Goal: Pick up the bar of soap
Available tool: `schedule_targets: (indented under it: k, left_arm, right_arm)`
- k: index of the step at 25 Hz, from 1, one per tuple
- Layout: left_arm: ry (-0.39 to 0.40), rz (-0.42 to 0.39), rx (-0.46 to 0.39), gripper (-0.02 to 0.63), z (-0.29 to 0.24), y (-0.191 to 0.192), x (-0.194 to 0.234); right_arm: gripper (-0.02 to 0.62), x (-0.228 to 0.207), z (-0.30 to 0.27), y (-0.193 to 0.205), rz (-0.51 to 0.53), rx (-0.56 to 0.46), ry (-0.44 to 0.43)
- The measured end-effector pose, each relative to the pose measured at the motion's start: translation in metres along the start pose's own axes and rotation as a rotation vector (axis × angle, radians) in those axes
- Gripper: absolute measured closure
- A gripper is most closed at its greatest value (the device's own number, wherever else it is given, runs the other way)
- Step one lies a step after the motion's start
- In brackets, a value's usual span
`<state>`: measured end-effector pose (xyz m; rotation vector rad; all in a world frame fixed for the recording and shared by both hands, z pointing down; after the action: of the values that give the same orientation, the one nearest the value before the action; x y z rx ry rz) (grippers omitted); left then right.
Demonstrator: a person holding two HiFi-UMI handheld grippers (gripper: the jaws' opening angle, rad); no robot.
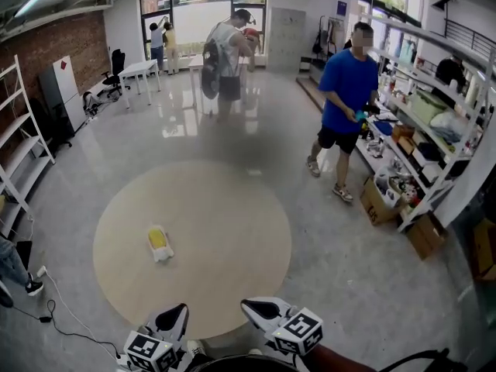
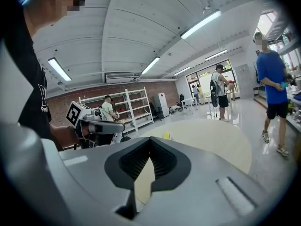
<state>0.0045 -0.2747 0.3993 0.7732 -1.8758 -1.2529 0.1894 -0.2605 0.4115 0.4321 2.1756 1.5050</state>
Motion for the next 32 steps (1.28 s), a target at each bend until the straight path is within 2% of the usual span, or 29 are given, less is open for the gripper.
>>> schedule_targets:
  k: [6,11,18,19,26,32]
  left_arm:
    - [0.062,-0.010,0.011,0.600,0.007,-0.008,0.048]
    - [0.092,-0.021,0.010,0.600,0.014,-0.010,0.087]
    - [0.073,-0.017,-0.001,0.600,0.037,0.013,0.146]
    - [0.064,-0.012,0.002,0.600,0.042,0.016,0.152]
    - [0.020,0.039,0.033,0.600,0.070,0.036,0.226]
    - [0.016,0.088,0.059,0.600,0.084,0.051,0.275]
  right_arm:
    - [0.589,0.016,-0.041,-0.020,0.013,-0.002,0.048]
    - [0.589,0.029,-0.076,-0.018,0.017,0.015,0.075]
    - [0.587,0.038,-0.136,0.004,0.022,0.057,0.138]
    - [0.546,0.039,-0.146,0.007,0.022,0.073,0.143]
    - [0.528,0.049,-0.257,0.018,0.035,0.154,0.182]
    - [0.514,0.054,-0.336,0.029,0.026,0.209,0.212]
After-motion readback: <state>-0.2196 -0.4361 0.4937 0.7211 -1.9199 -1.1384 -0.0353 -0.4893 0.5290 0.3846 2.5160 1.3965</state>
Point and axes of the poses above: the fingertips, and each gripper's own axes: z backward along the fingers, x to its left, y out of its underside, the point moved 4 cm from there along z, backward along the fingers, and after that the axes turned 14 degrees about y, right-handed, at the moved point
